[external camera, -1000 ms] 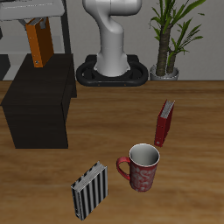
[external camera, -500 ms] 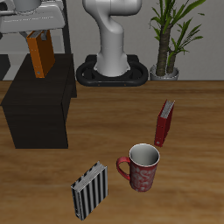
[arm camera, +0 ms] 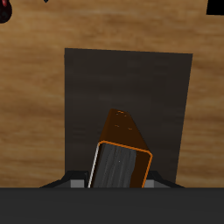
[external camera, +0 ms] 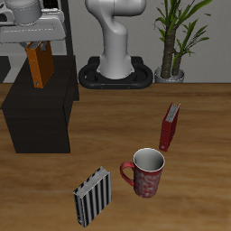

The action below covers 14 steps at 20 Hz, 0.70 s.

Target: Place the orange book upright on top of the shelf

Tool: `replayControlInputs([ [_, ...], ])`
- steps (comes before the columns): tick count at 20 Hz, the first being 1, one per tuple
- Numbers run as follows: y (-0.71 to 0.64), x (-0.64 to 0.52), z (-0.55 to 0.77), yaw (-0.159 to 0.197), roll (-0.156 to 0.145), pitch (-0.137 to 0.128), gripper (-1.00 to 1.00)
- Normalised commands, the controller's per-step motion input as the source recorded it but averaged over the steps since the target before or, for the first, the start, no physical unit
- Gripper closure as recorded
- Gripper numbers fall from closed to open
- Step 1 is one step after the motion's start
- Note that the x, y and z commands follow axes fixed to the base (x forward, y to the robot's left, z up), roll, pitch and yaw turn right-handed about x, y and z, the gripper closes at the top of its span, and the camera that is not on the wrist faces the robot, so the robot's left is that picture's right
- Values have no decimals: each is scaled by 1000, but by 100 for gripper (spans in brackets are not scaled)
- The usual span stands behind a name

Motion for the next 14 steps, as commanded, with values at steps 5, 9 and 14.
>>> replayControlInputs([
  [5, -42, 49, -110, -12, -34, 17, 100],
  [9, -186, 79, -172, -60, -76, 28, -100],
  [14, 9, 54, -92, -7, -7, 23, -100],
])
